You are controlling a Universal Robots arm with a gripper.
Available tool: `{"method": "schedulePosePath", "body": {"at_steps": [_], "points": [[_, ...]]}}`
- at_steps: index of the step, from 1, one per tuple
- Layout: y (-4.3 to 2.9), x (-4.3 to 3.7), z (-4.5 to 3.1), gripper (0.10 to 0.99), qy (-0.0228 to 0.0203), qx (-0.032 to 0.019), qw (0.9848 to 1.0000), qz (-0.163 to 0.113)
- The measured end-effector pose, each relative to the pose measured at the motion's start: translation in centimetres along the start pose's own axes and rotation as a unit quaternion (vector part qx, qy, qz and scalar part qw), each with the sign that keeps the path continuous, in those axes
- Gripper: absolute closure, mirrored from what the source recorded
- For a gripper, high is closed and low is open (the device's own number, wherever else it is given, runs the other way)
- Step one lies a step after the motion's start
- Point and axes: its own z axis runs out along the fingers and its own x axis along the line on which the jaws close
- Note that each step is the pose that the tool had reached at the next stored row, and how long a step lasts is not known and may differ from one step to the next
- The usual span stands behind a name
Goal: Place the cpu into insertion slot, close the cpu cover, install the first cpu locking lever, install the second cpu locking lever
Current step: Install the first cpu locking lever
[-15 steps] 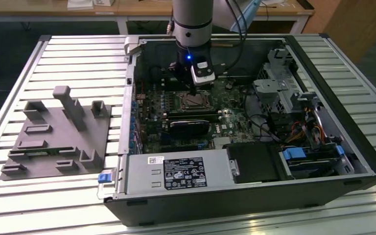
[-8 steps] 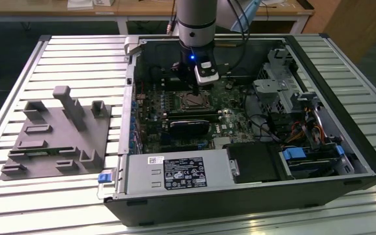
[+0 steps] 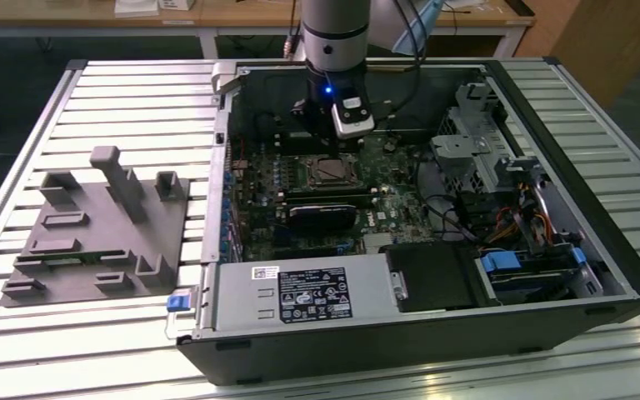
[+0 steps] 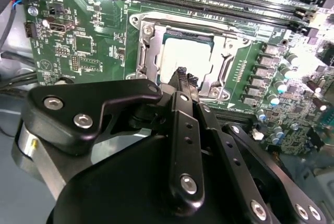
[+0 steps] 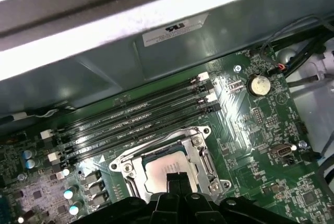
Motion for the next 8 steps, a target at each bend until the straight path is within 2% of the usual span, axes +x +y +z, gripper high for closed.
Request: {"method": "schedulePosePath", "body": {"at_steps": [8], "points": [[-0.36, -0.15, -0.12, 0.98, -0.0015, 0.0038, 1.0, 0.0]]}}
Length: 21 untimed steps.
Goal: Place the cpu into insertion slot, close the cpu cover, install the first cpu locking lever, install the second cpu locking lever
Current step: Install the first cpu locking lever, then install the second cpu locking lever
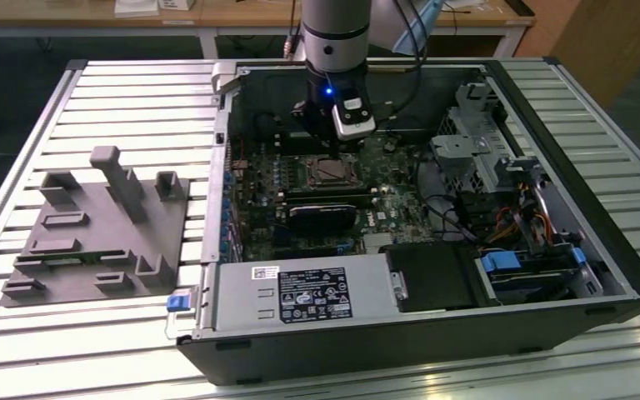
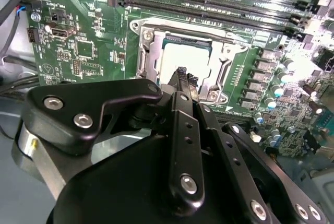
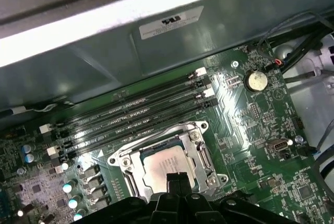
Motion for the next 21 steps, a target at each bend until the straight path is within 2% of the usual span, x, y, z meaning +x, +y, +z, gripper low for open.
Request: {"method": "schedulePosePath", "body": {"at_steps": [14, 21], "points": [[0.0, 0.0, 0.0, 0.98, -0.0003, 0.0009, 1.0, 0.0], [0.06, -0.05, -0.86, 0.98, -0.0004, 0.0009, 1.0, 0.0]]}}
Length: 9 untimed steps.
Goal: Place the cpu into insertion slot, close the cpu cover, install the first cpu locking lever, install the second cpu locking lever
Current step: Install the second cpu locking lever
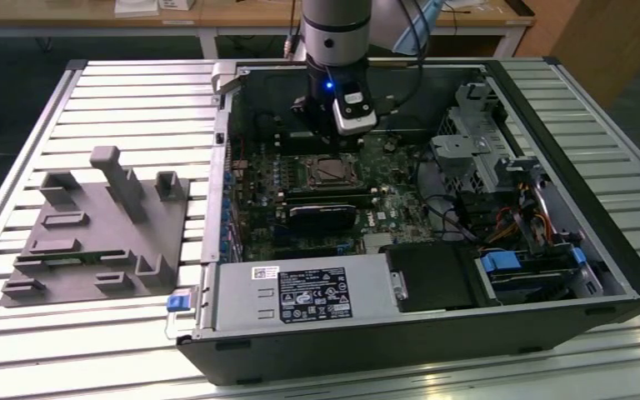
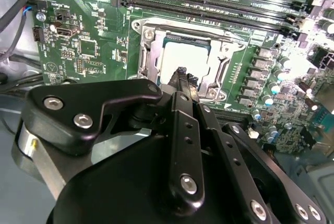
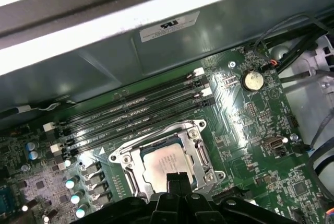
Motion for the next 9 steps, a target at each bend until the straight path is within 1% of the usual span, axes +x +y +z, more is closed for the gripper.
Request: {"method": "schedulePosePath", "body": {"at_steps": [5, 9], "points": [[-0.02, -0.02, -0.06, 0.98, 0.0001, 0.0, 1.0, 0.0], [-0.79, -0.33, -0.08, 0.98, 0.0, -0.0001, 1.0, 0.0]]}}
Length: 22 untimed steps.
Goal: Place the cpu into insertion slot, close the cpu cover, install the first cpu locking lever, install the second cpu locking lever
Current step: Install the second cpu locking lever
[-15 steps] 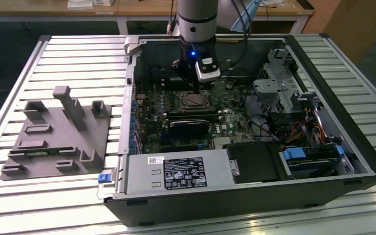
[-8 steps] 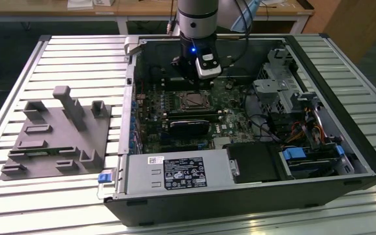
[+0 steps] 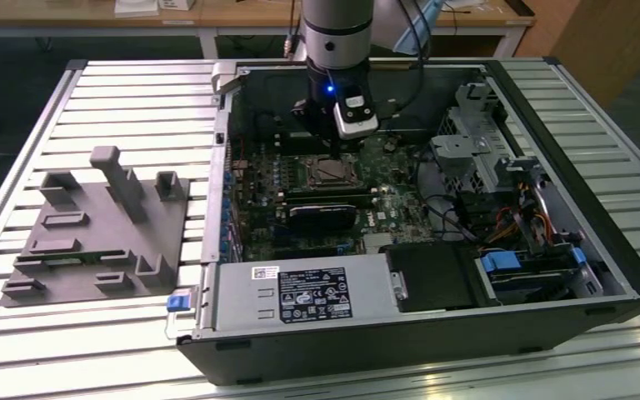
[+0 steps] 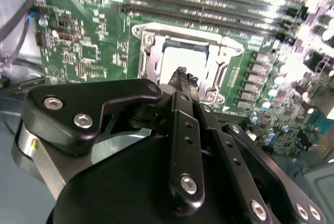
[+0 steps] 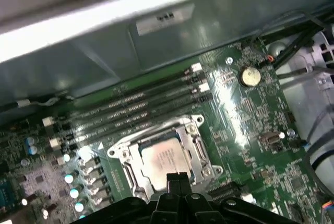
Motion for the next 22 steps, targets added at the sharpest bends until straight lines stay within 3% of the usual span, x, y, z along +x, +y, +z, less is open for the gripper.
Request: {"method": "schedulePosePath", "body": {"at_steps": [13, 18, 22], "points": [[-2.94, -1.19, -0.06, 0.98, 0.0001, -0.0003, 1.0, 0.0], [-3.36, -1.08, 0.22, 0.98, 0.0013, -0.0018, 0.9999, -0.014], [-3.54, -0.79, 0.63, 0.98, 0.0042, -0.0072, 0.9995, -0.032]]}}
